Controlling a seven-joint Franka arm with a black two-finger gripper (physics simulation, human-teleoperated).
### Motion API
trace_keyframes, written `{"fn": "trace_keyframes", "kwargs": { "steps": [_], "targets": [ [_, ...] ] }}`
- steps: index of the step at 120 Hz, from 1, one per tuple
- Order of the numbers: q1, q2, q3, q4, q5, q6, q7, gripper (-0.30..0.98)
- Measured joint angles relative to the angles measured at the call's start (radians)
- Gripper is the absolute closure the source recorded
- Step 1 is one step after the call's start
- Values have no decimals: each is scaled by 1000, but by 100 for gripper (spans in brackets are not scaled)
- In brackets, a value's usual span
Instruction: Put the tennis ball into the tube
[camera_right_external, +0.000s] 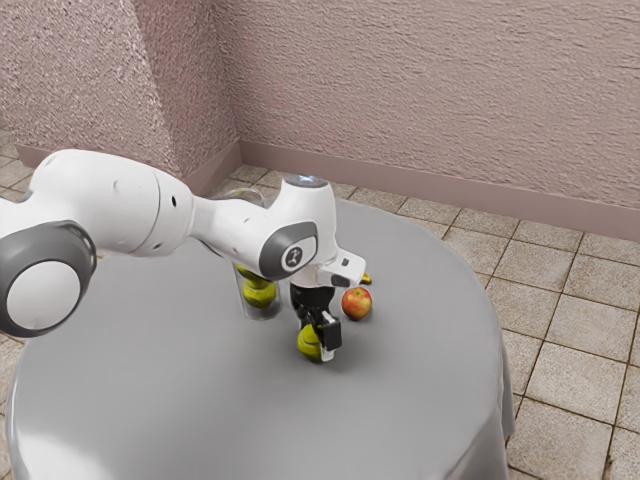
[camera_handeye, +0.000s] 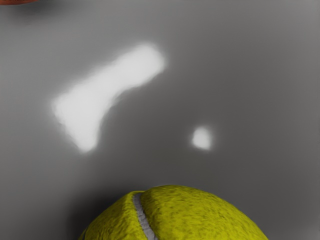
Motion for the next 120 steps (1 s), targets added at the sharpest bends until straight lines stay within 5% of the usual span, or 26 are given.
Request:
{"fn": "trace_keyframes", "kwargs": {
  "steps": [76, 120],
  "targets": [
    [-6, -22, 0, -5, 17, 7, -11, 36],
    [-15, -223, 0, 62, 49, -130, -33, 49]
  ]
}}
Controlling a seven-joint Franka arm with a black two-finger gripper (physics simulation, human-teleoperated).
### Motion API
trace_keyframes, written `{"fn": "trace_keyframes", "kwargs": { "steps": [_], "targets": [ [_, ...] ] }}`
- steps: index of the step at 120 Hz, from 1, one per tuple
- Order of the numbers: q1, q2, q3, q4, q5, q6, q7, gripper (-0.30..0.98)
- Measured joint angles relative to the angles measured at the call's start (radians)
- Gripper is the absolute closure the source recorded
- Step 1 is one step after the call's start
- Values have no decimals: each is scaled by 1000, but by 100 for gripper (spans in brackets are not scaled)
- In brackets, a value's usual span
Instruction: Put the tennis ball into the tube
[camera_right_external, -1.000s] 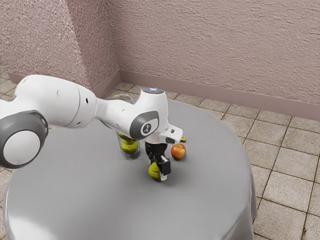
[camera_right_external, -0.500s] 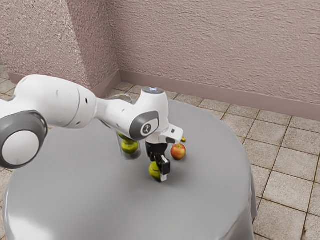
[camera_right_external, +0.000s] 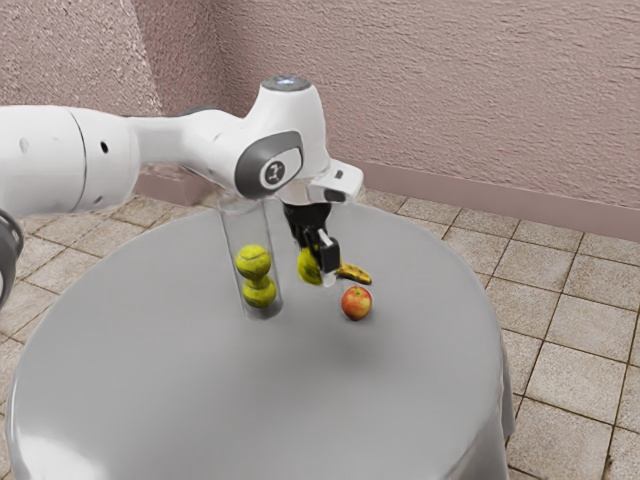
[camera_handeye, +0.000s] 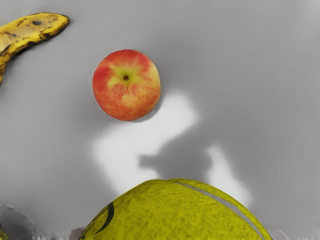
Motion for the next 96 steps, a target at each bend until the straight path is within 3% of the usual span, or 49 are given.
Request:
{"fn": "trace_keyframes", "kwargs": {
  "steps": [49, 96],
  "targets": [
    [8, -52, 101, 196, 26, -235, 3, 58],
    [30, 10, 192, 322, 17, -320, 61, 59]
  ]
}}
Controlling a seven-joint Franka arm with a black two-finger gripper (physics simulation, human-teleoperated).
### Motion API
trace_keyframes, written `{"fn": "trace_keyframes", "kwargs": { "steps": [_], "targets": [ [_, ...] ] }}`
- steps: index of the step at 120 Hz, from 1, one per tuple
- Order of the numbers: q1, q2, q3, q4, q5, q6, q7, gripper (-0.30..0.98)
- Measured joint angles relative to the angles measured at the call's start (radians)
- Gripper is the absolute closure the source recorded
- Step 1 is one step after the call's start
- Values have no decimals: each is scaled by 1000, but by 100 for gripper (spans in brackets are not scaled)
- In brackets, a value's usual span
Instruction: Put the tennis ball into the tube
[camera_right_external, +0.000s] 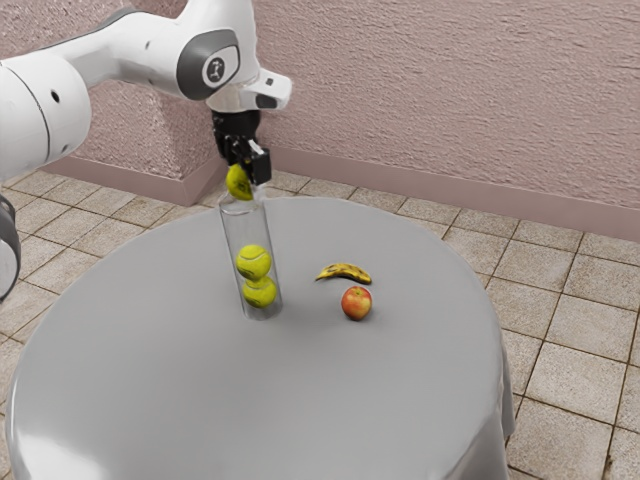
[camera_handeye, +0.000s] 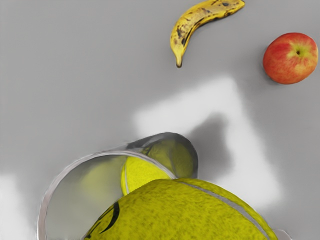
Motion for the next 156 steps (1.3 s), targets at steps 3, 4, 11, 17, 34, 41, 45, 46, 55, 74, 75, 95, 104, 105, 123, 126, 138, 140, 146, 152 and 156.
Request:
{"fn": "trace_keyframes", "kwargs": {
  "steps": [3, 4, 11, 17, 34, 41, 45, 46, 55, 74, 75, 95, 104, 105, 123, 126, 138, 140, 146, 152, 156],
  "targets": [
    [5, 5, 0, 5, -1, -2, 4, 59],
    [7, 6, 1, 7, -1, -2, 6, 59],
    [17, 11, 7, 12, -3, -5, 16, 59],
    [22, 16, 14, 15, -8, -7, 24, 59],
    [33, 43, 26, 33, -22, -9, 48, 59],
    [34, 50, 27, 35, -25, -8, 57, 59],
    [34, 53, 27, 35, -28, -7, 62, 59],
    [34, 54, 28, 35, -28, -7, 63, 59],
    [34, 58, 29, 36, -32, -6, 72, 59],
    [34, 61, 30, 36, -40, -6, 90, 43],
    [34, 61, 30, 36, -41, -6, 91, 41],
    [34, 62, 29, 37, -59, -15, 110, 19],
    [33, 62, 30, 41, -63, -18, 117, 14],
    [34, 62, 29, 42, -64, -19, 118, 13],
    [33, 58, 30, 49, -68, -26, 130, 6],
    [33, 48, 30, 45, -69, -27, 131, 6],
    [32, -72, 26, -36, -72, -39, 127, 4],
    [32, -103, 24, -62, -72, -42, 124, 3],
    [33, -202, 17, -148, -73, -53, 110, 3],
    [33, -277, 11, -213, -73, -69, 94, 2],
    [35, -305, 8, -236, -74, -80, 84, 2]
  ]
}}
